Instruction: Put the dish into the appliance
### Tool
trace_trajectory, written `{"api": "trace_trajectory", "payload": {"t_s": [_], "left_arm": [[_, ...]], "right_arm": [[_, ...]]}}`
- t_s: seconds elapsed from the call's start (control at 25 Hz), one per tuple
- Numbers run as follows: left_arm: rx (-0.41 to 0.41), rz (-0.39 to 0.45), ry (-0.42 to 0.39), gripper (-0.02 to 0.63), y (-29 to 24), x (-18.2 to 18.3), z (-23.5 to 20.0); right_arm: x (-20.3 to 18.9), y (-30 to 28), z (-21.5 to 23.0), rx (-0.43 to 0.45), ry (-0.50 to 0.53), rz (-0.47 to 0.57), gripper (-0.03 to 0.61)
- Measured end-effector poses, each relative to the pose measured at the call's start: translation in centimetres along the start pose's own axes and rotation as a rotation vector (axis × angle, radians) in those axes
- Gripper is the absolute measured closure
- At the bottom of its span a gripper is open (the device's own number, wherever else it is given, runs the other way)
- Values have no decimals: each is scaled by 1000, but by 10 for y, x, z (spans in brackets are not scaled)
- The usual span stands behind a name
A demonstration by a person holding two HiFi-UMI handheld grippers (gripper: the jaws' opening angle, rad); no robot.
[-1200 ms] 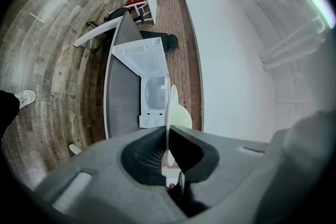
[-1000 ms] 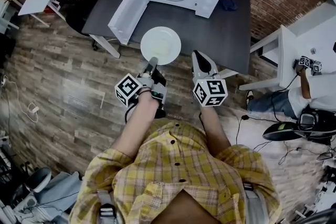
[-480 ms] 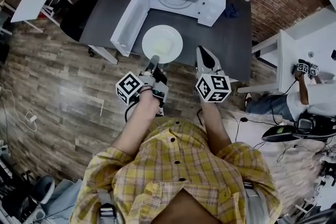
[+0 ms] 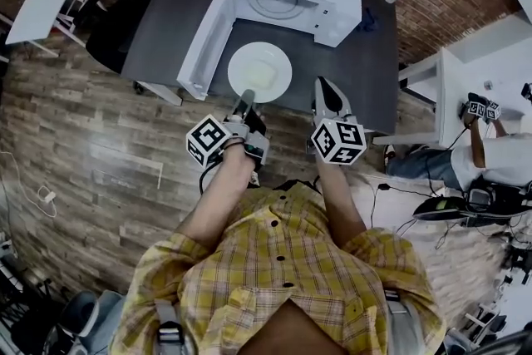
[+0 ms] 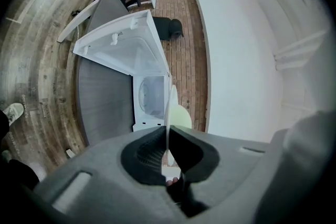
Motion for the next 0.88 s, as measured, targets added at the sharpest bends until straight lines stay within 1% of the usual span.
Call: {"api": "trace_trajectory", "payload": {"t_s": [0.16,0.24,0.36,0.56,0.68,0.88], "left_arm": [[13,-2,-25,604,-7,8,-2],[22,-2,-34,604,-12,11,-5],[39,4,-41,604,-20,9,-10],[55,14,-55,604,-43,4,-19],[57,20,-58,603,-57,6,-23],[60,46,-61,603,-81,12,-33]], "right_arm": [[2,-10,3,-15,-23,-9,574],[4,-17,1,-9,-39,-9,574],[4,-26,1,18,-26,-8,574],[-6,-52,16,54,-16,-28,574],[-5,-64,18,86,14,-18,574],[-2,-84,27,113,50,-7,574]]}}
Point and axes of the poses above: the fingertips, and each gripper's own axes: y backward along the fingers, z to its right, x out of its top, the point moved 5 cm from there along y, backward along the fingers, and after that the axes turned 14 degrees about -x, right-handed, at the moved point
